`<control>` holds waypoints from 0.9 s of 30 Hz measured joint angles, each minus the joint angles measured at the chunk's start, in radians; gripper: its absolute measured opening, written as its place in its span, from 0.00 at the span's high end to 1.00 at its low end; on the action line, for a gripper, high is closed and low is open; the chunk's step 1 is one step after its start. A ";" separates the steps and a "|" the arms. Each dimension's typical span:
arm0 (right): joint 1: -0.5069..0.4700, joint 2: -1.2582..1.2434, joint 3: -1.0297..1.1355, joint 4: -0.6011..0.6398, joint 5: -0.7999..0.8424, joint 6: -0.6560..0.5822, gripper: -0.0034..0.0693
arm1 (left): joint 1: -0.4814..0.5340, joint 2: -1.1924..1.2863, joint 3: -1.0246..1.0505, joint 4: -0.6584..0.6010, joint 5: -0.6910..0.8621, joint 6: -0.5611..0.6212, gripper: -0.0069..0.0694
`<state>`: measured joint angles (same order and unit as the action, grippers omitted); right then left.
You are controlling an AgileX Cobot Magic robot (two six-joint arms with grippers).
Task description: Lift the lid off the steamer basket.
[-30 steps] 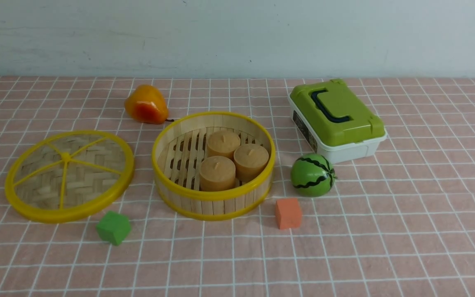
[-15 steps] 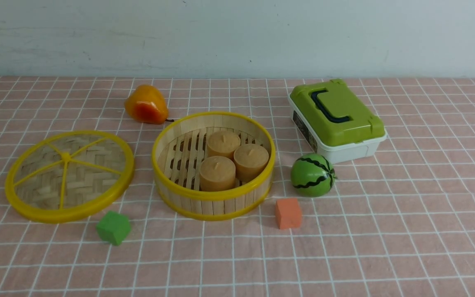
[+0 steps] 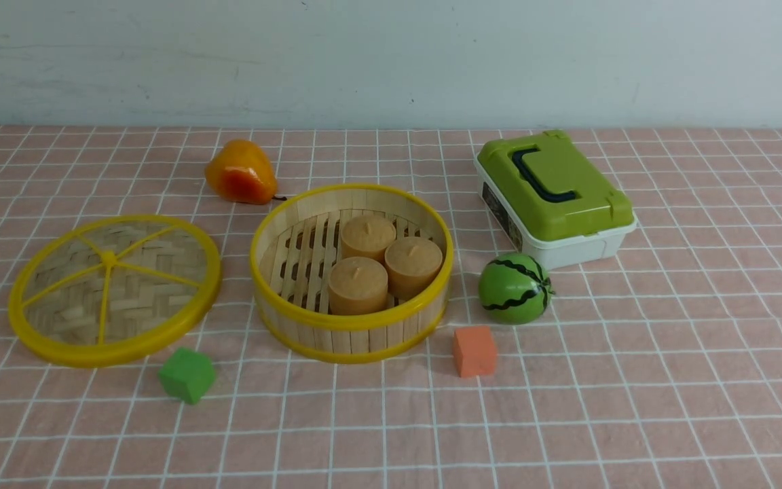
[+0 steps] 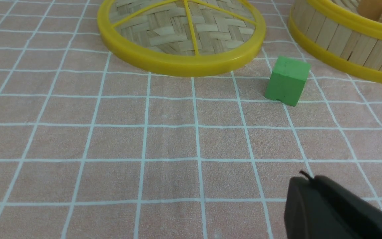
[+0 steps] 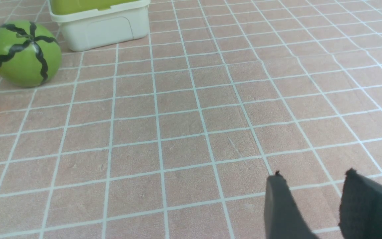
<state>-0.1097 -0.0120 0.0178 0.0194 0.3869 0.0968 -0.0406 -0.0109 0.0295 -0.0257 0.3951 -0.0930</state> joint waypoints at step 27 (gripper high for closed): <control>0.000 0.000 0.000 0.000 0.000 0.000 0.62 | 0.000 0.000 0.000 0.000 0.000 0.000 0.86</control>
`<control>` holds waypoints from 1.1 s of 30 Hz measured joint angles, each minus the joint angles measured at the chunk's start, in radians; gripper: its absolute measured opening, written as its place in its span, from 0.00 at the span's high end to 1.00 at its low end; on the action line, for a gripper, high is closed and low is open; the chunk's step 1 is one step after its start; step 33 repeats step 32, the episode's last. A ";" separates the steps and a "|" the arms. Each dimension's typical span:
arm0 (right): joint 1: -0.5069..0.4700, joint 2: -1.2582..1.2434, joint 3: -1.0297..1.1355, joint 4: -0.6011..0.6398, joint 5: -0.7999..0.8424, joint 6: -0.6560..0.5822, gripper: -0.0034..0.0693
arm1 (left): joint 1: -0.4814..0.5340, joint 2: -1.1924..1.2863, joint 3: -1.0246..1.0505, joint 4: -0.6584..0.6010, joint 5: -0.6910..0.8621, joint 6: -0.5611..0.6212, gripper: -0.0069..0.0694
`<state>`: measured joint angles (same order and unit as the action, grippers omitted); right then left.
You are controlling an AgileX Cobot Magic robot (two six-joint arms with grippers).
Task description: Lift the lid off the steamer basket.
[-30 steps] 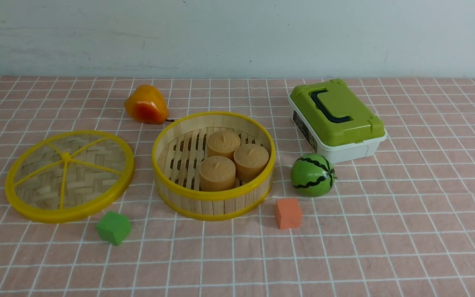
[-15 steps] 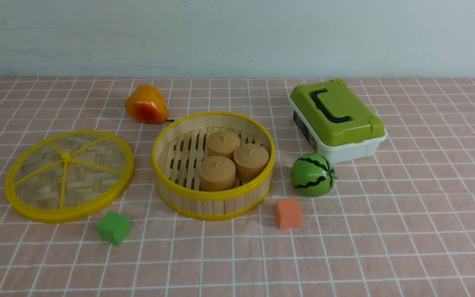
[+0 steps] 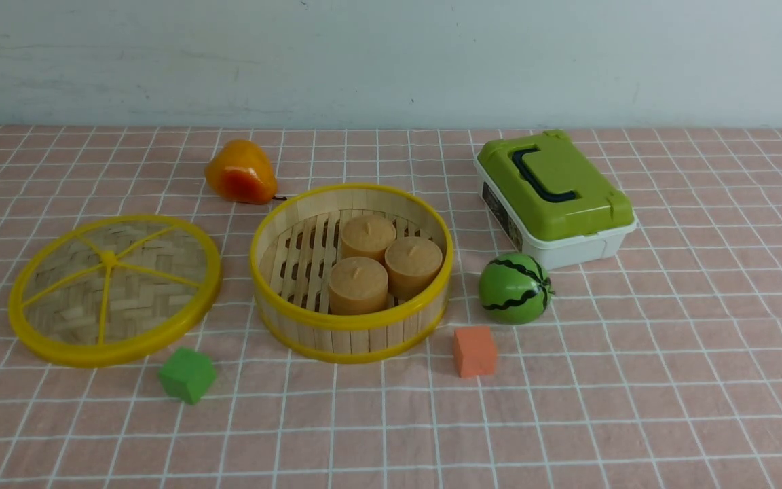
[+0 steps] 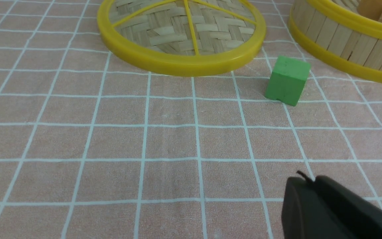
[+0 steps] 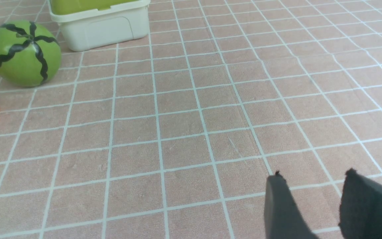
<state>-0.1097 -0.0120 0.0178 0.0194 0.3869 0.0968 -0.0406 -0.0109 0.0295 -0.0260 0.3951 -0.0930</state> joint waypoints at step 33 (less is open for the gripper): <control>0.000 0.000 0.000 -0.001 0.000 0.000 0.62 | 0.000 0.000 0.000 0.000 0.000 0.000 0.83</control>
